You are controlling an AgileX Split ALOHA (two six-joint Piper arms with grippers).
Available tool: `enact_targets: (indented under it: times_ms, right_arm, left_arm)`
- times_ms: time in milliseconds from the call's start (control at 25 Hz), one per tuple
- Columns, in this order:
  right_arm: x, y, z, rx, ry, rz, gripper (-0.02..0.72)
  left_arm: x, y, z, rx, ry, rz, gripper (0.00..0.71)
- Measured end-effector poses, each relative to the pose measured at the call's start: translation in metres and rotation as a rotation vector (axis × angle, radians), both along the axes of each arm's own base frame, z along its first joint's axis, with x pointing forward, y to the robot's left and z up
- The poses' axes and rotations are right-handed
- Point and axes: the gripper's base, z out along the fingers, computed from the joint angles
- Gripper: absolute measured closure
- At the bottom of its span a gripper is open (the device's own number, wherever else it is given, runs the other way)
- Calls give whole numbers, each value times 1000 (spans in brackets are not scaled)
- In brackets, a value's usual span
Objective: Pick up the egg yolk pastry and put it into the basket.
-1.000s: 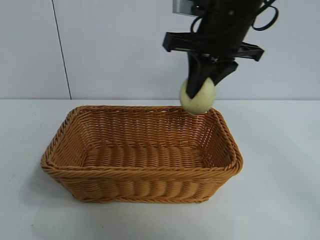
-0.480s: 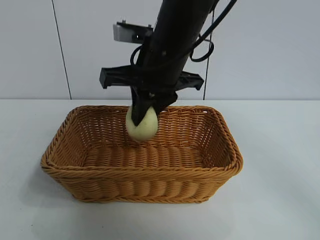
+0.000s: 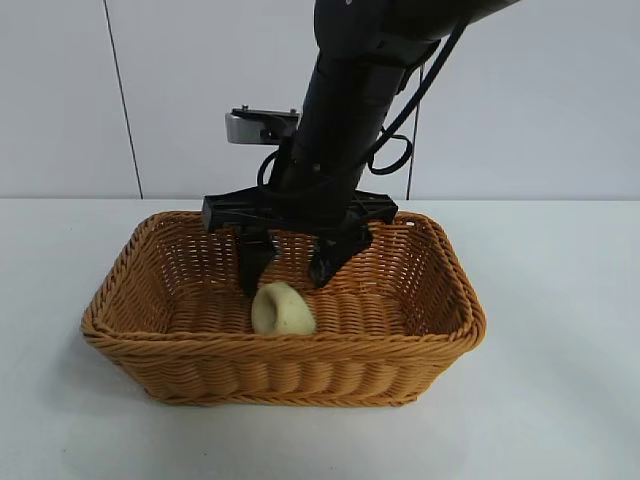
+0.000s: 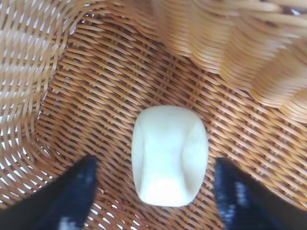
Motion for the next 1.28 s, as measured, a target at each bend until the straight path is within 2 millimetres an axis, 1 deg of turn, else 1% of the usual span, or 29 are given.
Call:
enact_targets:
  times_ms: [160, 320, 400, 480, 640, 760, 920, 1000, 1120, 1200, 1280]
  right_arm:
    - [5, -1, 33, -46, -28, 33, 134]
    - [14, -1, 68, -59, -92, 42, 134]
    - [20, -6, 82, -59, -123, 20, 134]
    - [29, -18, 88, -67, -144, -20, 134]
    - [50, -61, 87, -105, -118, -126, 134]
    - [66, -101, 86, -125, -104, -218, 134]
    - [82, -163, 86, -146, -73, -360, 134]
    - [87, -195, 85, -157, -55, -431, 134]
    - [90, -234, 85, -165, -40, -516, 134]
    - [90, -253, 85, -168, -37, -559, 134]
    - [90, -268, 85, -170, -35, -592, 134]
  left_arm:
    - [0, 0, 0, 0, 0, 0, 14]
    - [0, 0, 0, 0, 0, 0, 14]
    - [0, 0, 0, 0, 0, 0, 14]
    - [0, 0, 0, 0, 0, 0, 14]
    - [0, 0, 0, 0, 0, 0, 14]
    - [0, 0, 0, 0, 0, 0, 14]
    - [0, 0, 0, 0, 0, 0, 14]
    - [0, 0, 0, 0, 0, 0, 14]
    - [0, 0, 0, 0, 0, 0, 14]
    - [0, 0, 0, 0, 0, 0, 14]
    - [0, 0, 0, 0, 0, 0, 14]
